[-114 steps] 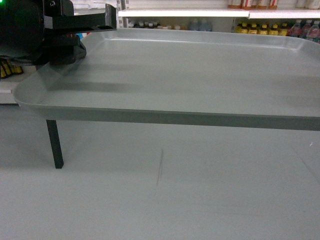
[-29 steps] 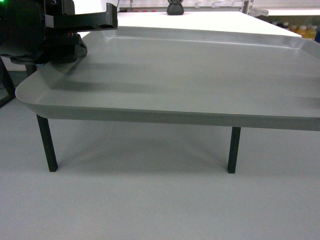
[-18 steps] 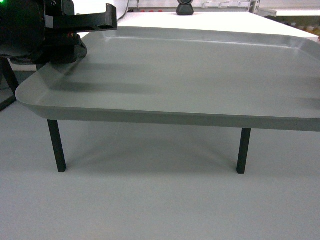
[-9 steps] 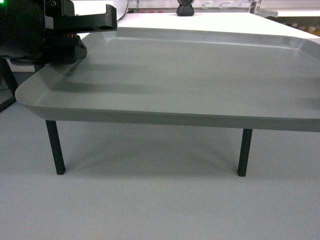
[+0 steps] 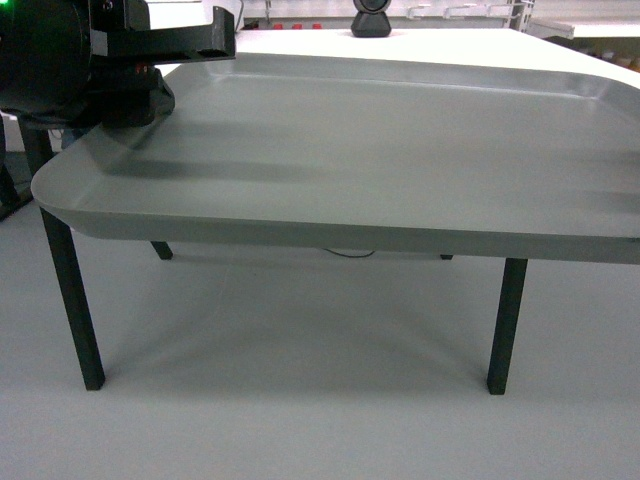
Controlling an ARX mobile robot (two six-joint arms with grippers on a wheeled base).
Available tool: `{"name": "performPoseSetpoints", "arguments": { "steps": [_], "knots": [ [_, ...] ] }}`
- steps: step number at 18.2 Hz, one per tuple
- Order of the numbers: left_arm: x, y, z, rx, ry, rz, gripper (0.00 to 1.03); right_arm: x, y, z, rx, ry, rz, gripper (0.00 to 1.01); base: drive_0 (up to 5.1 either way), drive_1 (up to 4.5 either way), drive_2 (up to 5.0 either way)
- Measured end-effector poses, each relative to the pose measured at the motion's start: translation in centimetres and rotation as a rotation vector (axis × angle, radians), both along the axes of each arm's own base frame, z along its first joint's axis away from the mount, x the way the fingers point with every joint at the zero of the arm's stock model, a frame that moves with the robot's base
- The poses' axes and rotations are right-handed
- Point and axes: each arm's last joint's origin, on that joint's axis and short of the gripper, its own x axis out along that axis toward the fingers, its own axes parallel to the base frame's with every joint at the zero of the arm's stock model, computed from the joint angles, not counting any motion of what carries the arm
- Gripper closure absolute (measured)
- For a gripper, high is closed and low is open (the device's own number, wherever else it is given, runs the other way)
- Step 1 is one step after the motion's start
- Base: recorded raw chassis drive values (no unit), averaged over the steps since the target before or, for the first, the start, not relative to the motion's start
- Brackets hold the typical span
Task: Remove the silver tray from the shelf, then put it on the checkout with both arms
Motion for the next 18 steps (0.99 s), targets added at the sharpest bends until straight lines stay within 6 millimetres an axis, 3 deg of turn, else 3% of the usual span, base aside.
{"name": "performPoseSetpoints", "arguments": {
  "steps": [18],
  "knots": [
    [0.0,-0.04,0.0,0.0,-0.001,-0.002,1.0,0.01,0.0,0.02,0.0,-0.002,0.003,0.99,0.0,4.19,-4.1]
  ]
}}
